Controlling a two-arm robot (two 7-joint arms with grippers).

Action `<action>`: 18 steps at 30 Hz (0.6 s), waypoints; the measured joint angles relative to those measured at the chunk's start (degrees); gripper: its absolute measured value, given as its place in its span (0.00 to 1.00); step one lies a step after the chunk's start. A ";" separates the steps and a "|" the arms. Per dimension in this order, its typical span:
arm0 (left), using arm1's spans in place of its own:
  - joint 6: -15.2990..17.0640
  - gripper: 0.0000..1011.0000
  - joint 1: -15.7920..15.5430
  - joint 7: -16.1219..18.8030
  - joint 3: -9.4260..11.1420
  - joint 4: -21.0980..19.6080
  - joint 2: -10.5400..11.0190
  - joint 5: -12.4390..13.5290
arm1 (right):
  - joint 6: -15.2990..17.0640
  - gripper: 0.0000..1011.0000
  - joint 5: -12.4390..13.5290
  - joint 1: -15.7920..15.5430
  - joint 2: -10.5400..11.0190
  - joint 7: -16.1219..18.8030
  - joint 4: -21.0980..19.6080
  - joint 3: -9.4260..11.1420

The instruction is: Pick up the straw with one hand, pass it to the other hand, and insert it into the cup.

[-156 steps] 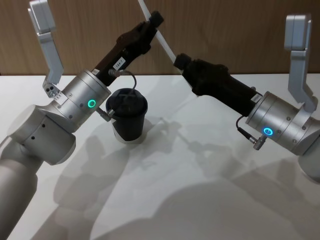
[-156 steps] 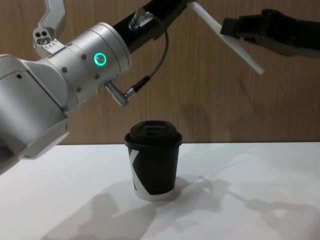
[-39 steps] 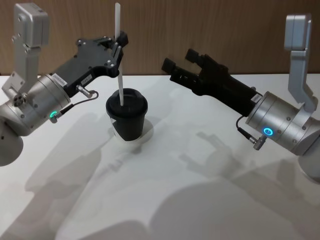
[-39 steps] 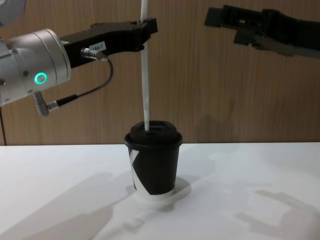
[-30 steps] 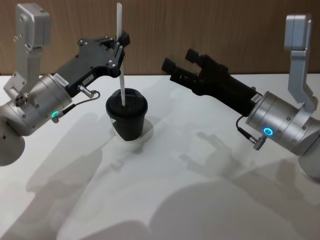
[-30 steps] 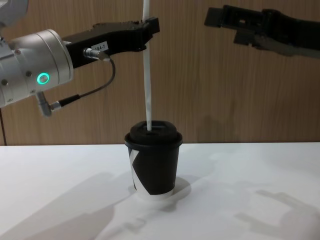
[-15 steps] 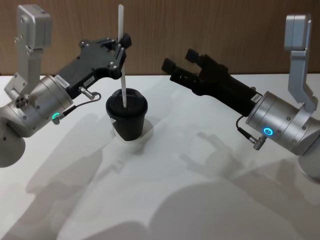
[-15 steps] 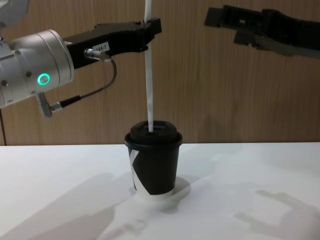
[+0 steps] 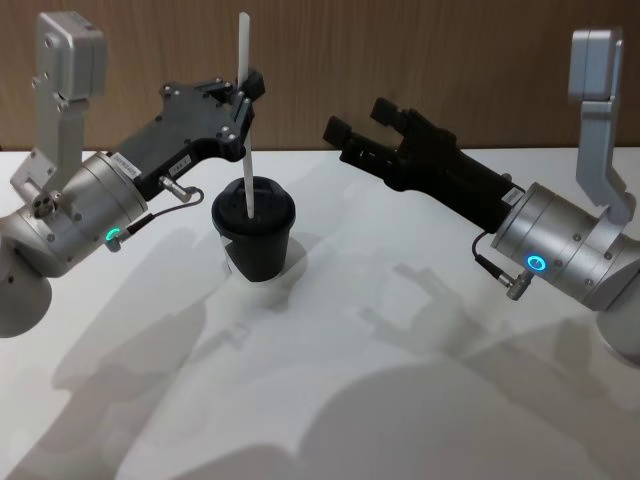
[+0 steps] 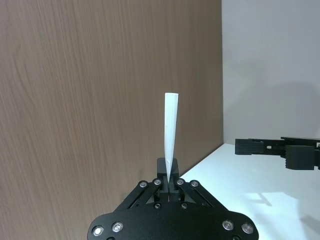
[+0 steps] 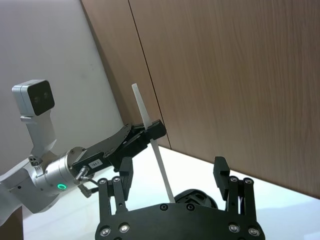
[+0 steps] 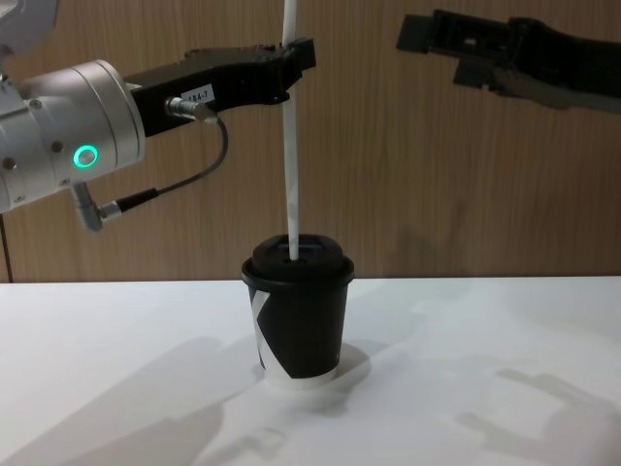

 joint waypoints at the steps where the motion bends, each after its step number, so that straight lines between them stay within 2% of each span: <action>1: 0.01 0.00 0.00 0.01 -0.01 0.00 -0.02 0.05 | 0.00 0.99 0.00 0.00 0.00 0.00 0.00 0.00; 18: 0.76 0.00 -0.18 -0.09 -0.37 1.31 -0.82 1.03 | 0.00 0.99 0.00 0.00 0.00 0.00 0.00 0.00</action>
